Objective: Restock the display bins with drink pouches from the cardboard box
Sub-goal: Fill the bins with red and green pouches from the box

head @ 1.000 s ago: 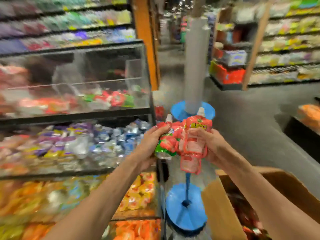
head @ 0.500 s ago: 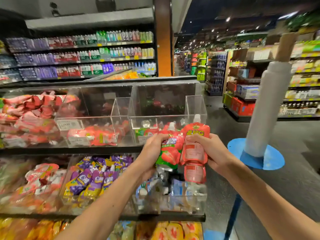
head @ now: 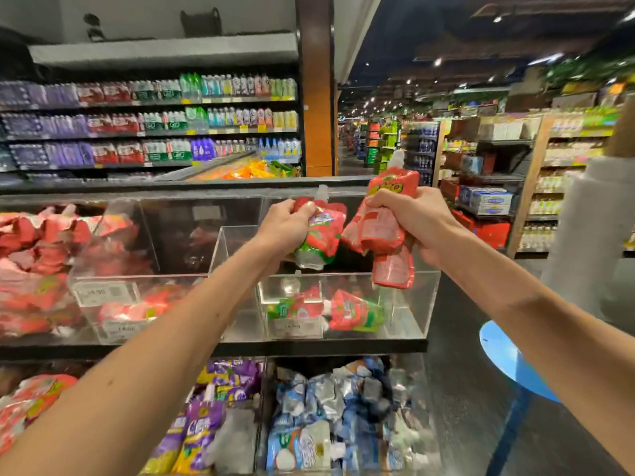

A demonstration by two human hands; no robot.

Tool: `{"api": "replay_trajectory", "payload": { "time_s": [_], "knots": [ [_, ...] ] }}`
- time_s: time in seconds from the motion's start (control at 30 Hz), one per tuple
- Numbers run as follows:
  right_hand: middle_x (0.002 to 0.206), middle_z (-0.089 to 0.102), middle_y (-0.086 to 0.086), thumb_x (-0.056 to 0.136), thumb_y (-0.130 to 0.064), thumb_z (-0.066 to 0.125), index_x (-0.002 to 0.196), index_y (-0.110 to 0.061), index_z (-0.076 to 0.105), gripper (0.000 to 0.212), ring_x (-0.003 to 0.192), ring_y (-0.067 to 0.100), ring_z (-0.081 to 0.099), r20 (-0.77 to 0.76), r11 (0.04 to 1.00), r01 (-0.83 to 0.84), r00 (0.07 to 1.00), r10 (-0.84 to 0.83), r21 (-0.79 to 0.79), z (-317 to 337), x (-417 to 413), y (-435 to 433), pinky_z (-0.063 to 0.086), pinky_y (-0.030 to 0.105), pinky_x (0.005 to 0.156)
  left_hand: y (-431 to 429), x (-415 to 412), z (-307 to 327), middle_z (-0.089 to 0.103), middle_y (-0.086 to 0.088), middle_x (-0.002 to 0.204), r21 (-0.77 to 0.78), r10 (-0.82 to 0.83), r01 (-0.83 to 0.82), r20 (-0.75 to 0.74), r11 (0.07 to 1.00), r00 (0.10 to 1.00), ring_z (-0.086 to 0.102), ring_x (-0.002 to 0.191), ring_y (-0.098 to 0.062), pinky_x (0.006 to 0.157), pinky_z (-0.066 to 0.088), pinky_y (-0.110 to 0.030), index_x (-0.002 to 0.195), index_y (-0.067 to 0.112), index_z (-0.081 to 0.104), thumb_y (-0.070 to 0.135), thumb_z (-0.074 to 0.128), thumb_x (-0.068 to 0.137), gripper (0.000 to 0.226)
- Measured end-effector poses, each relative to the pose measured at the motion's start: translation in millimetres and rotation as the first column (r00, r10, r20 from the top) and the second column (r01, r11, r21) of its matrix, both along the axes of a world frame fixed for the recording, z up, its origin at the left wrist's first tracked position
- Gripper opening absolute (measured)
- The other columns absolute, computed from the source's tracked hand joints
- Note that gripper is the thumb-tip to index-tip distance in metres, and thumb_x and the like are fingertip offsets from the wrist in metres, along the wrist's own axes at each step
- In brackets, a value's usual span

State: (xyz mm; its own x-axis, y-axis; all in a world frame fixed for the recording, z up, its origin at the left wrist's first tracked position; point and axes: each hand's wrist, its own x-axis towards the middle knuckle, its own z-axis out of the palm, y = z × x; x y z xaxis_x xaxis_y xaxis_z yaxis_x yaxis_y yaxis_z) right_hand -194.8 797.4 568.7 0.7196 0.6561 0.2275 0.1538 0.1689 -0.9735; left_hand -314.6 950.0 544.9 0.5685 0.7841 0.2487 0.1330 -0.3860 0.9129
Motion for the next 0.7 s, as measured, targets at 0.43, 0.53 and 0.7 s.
{"api": "replay_trajectory", "payload": {
  "time_s": [0.43,0.53,0.7],
  "knots": [
    [0.083,0.073,0.009,0.077,-0.017,0.078,0.092,-0.010,0.070,0.018,0.067,0.020,0.068,-0.077,0.991,-0.110,0.992,0.104,-0.082,6.0,59.0,51.0,0.057,0.038,0.067,83.2,91.2,-47.7,0.060,-0.015,0.101,0.083,0.009,0.063,-0.672,0.995,0.741,0.062,0.084,-0.025,0.062,0.060,-0.036,0.113,-0.002,0.054,0.013,0.067,0.093,0.029],
    [0.075,0.072,0.007,0.079,-0.015,0.078,0.087,-0.009,0.070,0.012,0.063,0.019,0.067,-0.083,0.987,-0.139,0.988,0.133,-0.076,0.9,62.2,57.4,0.056,0.033,0.063,94.7,107.6,-58.7,0.060,-0.020,0.118,0.040,-0.028,0.085,-0.739,0.996,0.673,0.067,0.092,-0.032,0.060,0.060,-0.038,0.127,-0.005,0.049,0.006,0.060,0.094,0.036],
    [0.076,0.074,0.004,0.081,-0.015,0.076,0.091,-0.011,0.070,0.012,0.062,0.016,0.070,-0.083,0.979,-0.182,0.981,0.174,-0.093,-7.2,65.1,59.7,0.056,0.028,0.060,107.6,123.0,-79.1,0.060,-0.022,0.131,0.030,-0.027,0.124,-0.901,0.992,0.432,0.064,0.115,-0.035,0.079,0.059,-0.031,0.128,-0.004,0.051,0.010,0.052,0.100,0.032]
  ]
}}
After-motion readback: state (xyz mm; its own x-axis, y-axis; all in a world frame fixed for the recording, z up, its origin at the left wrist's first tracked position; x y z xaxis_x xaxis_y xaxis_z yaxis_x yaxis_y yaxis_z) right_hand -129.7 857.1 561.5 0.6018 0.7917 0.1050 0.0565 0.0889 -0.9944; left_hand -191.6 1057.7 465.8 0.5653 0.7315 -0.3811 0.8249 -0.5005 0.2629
